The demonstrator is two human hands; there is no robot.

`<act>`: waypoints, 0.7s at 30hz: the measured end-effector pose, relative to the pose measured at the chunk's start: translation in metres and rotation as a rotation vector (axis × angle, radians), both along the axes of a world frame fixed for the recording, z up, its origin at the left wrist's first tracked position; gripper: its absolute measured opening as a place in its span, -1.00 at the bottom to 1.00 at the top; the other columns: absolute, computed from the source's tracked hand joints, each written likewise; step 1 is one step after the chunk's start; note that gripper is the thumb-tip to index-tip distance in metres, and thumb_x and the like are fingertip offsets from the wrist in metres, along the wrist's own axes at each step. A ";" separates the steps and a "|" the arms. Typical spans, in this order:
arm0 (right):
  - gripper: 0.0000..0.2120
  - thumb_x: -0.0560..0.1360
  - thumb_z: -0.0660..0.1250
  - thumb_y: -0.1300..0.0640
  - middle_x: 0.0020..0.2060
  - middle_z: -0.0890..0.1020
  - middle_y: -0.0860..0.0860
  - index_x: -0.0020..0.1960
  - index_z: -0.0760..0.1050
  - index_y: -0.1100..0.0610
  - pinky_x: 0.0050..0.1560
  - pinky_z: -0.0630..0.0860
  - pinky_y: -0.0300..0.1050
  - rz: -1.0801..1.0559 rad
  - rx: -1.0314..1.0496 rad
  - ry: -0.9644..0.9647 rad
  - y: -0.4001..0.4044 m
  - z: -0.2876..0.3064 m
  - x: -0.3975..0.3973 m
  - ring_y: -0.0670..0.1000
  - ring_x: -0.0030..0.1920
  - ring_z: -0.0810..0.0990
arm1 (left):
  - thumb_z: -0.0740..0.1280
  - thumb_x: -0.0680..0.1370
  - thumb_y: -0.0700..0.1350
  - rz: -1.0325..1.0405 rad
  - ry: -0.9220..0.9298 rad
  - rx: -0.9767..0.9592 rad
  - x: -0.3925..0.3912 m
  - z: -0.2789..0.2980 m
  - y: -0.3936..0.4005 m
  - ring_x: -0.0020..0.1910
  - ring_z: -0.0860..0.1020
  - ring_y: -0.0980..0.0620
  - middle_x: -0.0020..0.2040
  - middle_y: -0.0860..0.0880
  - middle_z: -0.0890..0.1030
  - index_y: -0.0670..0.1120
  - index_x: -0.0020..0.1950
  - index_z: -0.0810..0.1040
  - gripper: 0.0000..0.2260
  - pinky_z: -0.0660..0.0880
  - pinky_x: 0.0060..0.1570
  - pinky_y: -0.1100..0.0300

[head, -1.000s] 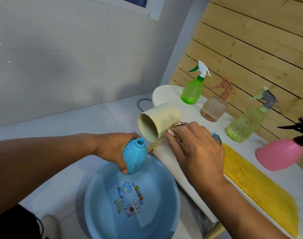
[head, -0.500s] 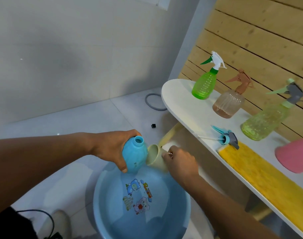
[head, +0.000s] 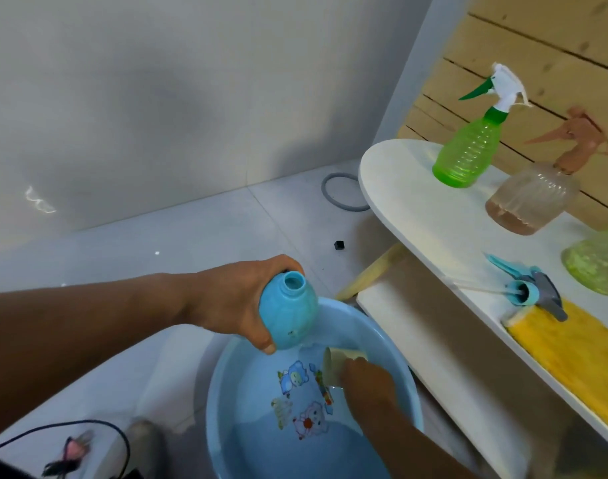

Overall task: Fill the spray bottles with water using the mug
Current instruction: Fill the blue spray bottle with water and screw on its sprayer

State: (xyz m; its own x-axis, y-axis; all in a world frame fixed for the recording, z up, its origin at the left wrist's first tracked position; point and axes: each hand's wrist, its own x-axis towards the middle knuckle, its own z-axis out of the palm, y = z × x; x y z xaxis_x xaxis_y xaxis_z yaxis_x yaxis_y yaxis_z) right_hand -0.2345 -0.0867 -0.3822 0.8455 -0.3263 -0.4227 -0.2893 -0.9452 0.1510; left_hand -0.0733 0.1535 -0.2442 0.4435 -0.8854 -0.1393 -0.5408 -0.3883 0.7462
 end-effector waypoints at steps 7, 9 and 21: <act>-0.69 0.61 0.16 0.33 0.22 0.61 0.10 0.30 0.50 0.18 0.17 0.52 -0.01 0.103 0.084 -0.007 0.030 -0.037 0.009 0.14 0.23 0.62 | 0.71 0.30 0.01 -0.003 0.010 0.002 0.004 -0.005 0.001 0.19 0.55 0.16 0.20 0.24 0.52 0.25 0.34 0.34 -0.24 0.60 0.13 0.13; -0.73 0.60 0.20 0.30 0.18 0.62 0.10 0.25 0.54 0.18 0.15 0.53 -0.02 0.089 0.125 -0.031 0.044 -0.042 0.011 0.14 0.20 0.63 | 0.71 0.31 0.01 -0.003 0.010 -0.004 0.006 -0.004 0.001 0.21 0.54 0.16 0.21 0.24 0.52 0.24 0.34 0.34 -0.24 0.61 0.14 0.13; -0.55 0.54 0.36 -0.08 -0.52 0.36 -0.07 -0.43 0.33 0.07 -0.32 0.32 -0.12 -0.480 0.816 -0.383 0.044 -0.007 0.004 -0.08 -0.43 0.31 | 0.70 0.25 0.11 0.015 -0.037 0.006 0.007 0.006 0.014 0.19 0.57 0.14 0.22 0.21 0.54 0.28 0.32 0.34 -0.23 0.63 0.13 0.04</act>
State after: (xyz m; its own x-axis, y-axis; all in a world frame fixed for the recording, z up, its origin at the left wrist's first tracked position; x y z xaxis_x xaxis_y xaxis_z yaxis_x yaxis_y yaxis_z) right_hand -0.2310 -0.0432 -0.3889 0.8262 -0.4002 -0.3966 -0.5586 -0.4897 -0.6695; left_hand -0.0658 0.1675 -0.2378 0.4620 -0.8775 -0.1282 -0.5619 -0.4015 0.7232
